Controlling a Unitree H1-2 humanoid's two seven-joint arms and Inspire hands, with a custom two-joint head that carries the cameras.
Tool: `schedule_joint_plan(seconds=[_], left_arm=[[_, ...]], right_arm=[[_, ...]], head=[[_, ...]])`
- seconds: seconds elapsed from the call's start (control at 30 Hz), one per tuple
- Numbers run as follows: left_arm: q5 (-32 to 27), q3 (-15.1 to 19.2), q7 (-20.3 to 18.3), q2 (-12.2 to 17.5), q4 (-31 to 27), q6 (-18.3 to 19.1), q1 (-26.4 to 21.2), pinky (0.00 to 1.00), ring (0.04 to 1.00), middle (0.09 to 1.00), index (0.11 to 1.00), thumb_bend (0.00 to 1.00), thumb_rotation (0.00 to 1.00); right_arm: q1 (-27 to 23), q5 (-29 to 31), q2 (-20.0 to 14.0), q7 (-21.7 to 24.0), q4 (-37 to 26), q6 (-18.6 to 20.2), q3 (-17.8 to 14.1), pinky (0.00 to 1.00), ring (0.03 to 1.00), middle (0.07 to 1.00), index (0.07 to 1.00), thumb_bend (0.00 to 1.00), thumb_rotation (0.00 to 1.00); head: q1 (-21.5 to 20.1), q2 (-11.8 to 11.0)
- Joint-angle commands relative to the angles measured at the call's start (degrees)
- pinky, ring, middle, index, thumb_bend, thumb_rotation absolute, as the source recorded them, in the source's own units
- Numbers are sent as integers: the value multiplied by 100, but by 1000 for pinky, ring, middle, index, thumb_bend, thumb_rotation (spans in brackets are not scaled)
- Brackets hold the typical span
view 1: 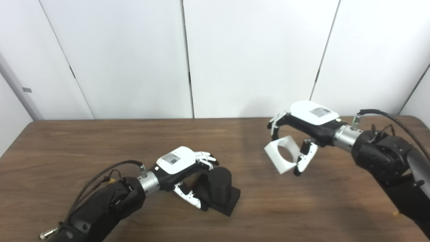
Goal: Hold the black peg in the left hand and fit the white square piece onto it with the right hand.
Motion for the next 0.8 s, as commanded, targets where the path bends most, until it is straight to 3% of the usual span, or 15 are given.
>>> schedule_joint_plan(seconds=[0.0,0.37,0.77], left_arm=[[535,-262,-325,-85,209,69,141,759,877,837,489,523,68],[565,-226,-386,-154,172,86,142,747,872,837,489,523,69],[611,-179,-459,-243,189,118,130,758,888,849,490,523,70]], right_arm=[[-309,-15,46,-8,-270,-5,-67,740,804,769,477,518,135],[-468,-2,479,108,-342,-47,31,718,797,765,476,516,137],[-707,-43,729,352,-430,0,114,708,797,765,477,517,136]], head=[[7,5],[120,57],[254,113]])
